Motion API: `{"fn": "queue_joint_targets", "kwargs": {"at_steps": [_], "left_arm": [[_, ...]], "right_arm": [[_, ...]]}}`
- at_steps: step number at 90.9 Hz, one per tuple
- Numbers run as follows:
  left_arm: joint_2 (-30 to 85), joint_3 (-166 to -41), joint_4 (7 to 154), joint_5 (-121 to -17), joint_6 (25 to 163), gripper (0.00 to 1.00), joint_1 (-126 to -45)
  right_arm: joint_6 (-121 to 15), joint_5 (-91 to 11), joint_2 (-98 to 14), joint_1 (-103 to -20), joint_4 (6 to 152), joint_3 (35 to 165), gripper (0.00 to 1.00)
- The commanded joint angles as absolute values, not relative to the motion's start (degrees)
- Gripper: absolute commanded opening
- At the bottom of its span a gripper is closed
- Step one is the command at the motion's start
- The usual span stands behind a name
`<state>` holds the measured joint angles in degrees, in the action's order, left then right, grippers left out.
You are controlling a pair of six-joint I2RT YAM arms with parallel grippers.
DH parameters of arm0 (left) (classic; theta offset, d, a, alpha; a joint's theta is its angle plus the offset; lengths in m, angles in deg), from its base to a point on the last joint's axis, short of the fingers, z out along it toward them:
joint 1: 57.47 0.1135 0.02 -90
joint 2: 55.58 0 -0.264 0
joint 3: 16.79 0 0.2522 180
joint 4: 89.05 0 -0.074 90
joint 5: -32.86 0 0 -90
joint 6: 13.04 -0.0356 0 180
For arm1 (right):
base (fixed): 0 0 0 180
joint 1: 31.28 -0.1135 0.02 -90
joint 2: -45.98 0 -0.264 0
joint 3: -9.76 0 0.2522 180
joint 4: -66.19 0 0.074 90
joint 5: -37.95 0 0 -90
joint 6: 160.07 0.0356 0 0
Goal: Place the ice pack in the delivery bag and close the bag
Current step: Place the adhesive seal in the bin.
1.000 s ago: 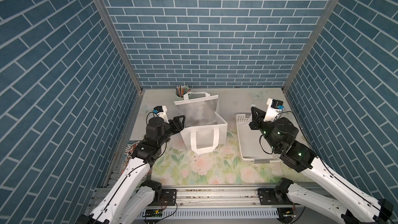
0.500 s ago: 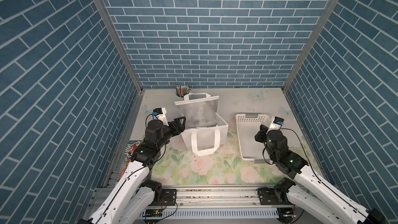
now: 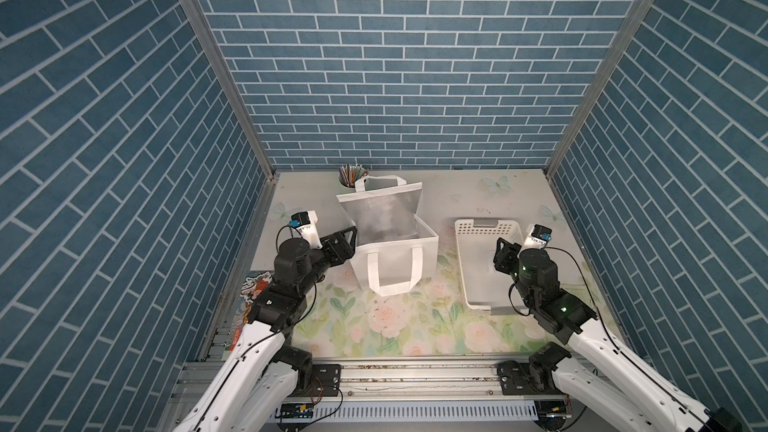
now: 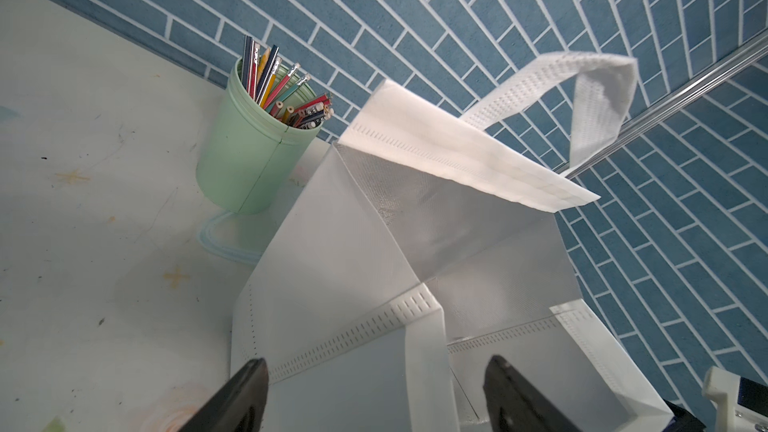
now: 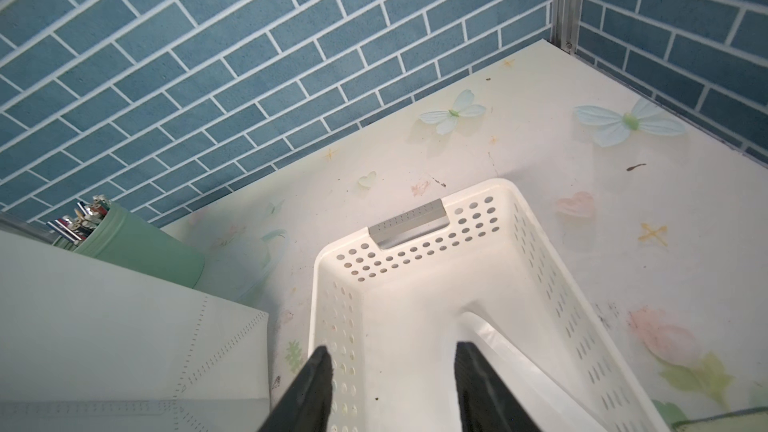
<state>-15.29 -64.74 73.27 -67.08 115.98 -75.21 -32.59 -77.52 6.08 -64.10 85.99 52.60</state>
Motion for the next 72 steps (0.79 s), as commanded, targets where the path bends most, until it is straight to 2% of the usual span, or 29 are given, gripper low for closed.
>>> {"fn": "queue_joint_targets", "kwargs": {"at_steps": [1, 12, 27, 33, 48, 62, 72], "left_arm": [[-16.78, -64.06, 75.11, -66.15, 114.75, 0.85, -74.78], [-18.16, -63.65, 75.55, -65.28, 114.65, 0.86, -74.78], [-20.68, -62.28, 76.54, -64.47, 115.09, 0.86, -74.78], [-22.13, -61.67, 77.1, -64.08, 115.21, 0.86, -74.78], [-26.01, -60.08, 79.16, -63.57, 115.18, 0.86, -74.81], [-29.65, -57.72, 81.06, -63.24, 115.1, 0.86, -74.78], [-32.6, -56.05, 82.83, -63.66, 114.95, 0.84, -74.78]], "right_arm": [[-34.48, -74.68, 7.98, -63.84, 87.12, 54.39, 0.56], [-41.46, -63.49, 8.73, -63.83, 82.4, 56.66, 0.66], [-47.83, -34.06, 6.45, -64.24, 67.08, 56.47, 0.78], [-48.49, -26.69, 4.88, -65.98, 60.18, 55.0, 0.8], [-61.41, -28.52, 1.73, -76.37, 56.31, 55.13, 0.84], [-65.42, -29.61, -3.56, -76.88, 53.73, 55.78, 0.84], [-67.34, -35.26, -7.69, -76.89, 54.89, 58.16, 0.77]]}}
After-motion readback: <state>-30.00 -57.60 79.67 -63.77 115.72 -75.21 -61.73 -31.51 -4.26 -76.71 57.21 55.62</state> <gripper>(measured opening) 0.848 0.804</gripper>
